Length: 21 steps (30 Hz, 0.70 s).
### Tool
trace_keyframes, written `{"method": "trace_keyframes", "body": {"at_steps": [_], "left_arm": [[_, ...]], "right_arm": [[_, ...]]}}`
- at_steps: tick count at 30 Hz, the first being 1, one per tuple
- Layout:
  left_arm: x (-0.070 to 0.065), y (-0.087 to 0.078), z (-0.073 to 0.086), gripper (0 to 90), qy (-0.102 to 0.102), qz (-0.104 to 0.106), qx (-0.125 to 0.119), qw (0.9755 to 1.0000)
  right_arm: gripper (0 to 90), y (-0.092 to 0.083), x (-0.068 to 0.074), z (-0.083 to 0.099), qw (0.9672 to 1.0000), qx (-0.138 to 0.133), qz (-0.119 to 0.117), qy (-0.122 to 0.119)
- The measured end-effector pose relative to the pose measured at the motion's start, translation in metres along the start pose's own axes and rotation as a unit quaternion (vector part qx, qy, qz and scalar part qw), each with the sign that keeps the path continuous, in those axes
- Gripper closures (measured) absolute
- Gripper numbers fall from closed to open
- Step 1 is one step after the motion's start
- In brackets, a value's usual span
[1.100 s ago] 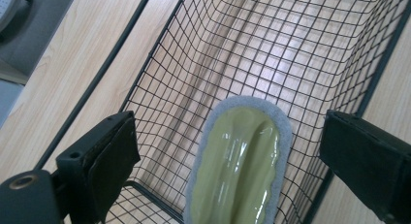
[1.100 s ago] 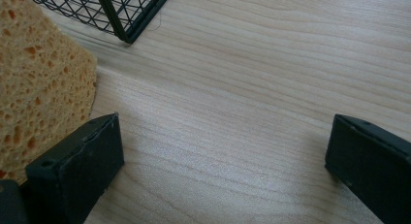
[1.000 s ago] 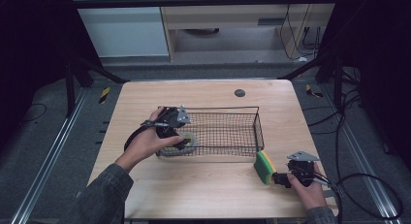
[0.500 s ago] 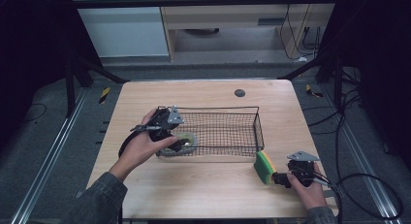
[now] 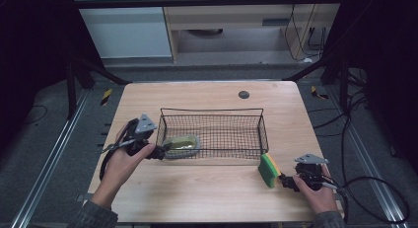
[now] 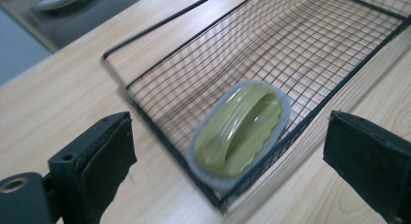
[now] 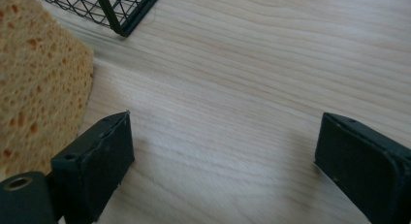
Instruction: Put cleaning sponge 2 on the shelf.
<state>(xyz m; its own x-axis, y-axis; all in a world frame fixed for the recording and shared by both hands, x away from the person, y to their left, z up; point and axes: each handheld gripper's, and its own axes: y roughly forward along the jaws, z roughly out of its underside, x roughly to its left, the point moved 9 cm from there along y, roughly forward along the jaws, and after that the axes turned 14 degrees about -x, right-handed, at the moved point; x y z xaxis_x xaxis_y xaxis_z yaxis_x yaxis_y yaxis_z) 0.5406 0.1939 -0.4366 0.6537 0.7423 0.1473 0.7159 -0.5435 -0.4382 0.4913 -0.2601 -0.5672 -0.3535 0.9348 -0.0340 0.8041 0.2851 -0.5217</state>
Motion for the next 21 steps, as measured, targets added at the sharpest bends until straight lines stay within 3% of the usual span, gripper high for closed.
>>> {"method": "trace_keyframes", "body": {"at_steps": [5, 8, 11, 13, 18, 21], "left_arm": [[0.012, -0.017, 0.043, 3.2, -0.037, -0.036, 0.007, 0.9987], [0.020, -0.019, 0.065, 3.3, -0.054, -0.049, 0.016, 0.9972], [0.028, -0.017, 0.087, 4.1, -0.087, -0.054, 0.028, 0.9944], [0.032, -0.016, 0.097, 4.1, -0.093, -0.063, 0.030, 0.9932], [0.028, -0.010, 0.123, 4.4, -0.104, -0.054, 0.048, 0.9919], [0.026, -0.007, 0.130, 4.2, -0.117, -0.050, 0.050, 0.9907]], "right_arm": [[10.0, -0.030, -0.002, -0.002, 0.9993, 0.022, 0.004, -0.030], [12.2, -0.047, 0.001, 0.000, 0.9988, 0.031, -0.007, -0.038], [15.3, -0.062, 0.009, -0.005, 0.9982, 0.040, -0.019, -0.040], [17.5, -0.068, 0.015, -0.009, 0.9978, 0.049, -0.025, -0.036], [20.4, -0.078, 0.030, -0.029, 0.9954, 0.082, -0.042, -0.026], [21.5, -0.079, 0.041, -0.058, 0.9940, 0.094, -0.051, -0.026]]}}
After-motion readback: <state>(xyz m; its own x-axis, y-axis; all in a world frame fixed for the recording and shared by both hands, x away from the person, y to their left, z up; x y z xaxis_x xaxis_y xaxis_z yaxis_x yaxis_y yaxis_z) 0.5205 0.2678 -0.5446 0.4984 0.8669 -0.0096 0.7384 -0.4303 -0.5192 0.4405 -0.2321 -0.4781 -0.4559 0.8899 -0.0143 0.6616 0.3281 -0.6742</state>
